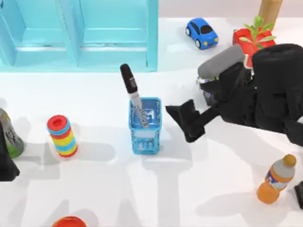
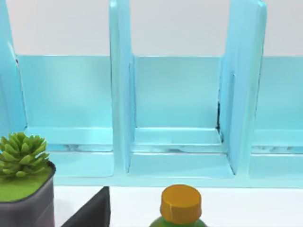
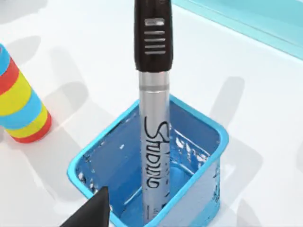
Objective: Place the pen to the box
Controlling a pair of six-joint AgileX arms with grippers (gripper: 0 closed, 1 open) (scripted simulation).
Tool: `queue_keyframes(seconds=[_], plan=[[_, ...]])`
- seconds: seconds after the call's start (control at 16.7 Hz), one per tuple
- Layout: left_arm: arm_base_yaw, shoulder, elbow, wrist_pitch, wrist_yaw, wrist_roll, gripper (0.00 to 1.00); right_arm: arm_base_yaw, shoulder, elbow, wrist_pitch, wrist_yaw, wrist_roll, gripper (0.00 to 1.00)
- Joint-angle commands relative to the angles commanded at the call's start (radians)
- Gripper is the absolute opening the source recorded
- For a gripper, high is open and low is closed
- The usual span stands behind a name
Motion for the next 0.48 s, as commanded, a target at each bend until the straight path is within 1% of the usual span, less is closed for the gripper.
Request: queue_keyframes(seconds=[0.24,0.48], plan=[[0.000,0.000,0.000,0.000,0.000,0.000,1.00,0.054,0.142,0.072,0.020,-0.023,0.004,1.00],[0.000,0.000,0.000,0.000,0.000,0.000,1.00,0.057,0.150,0.076,0.021,-0.025,0.004,1.00]])
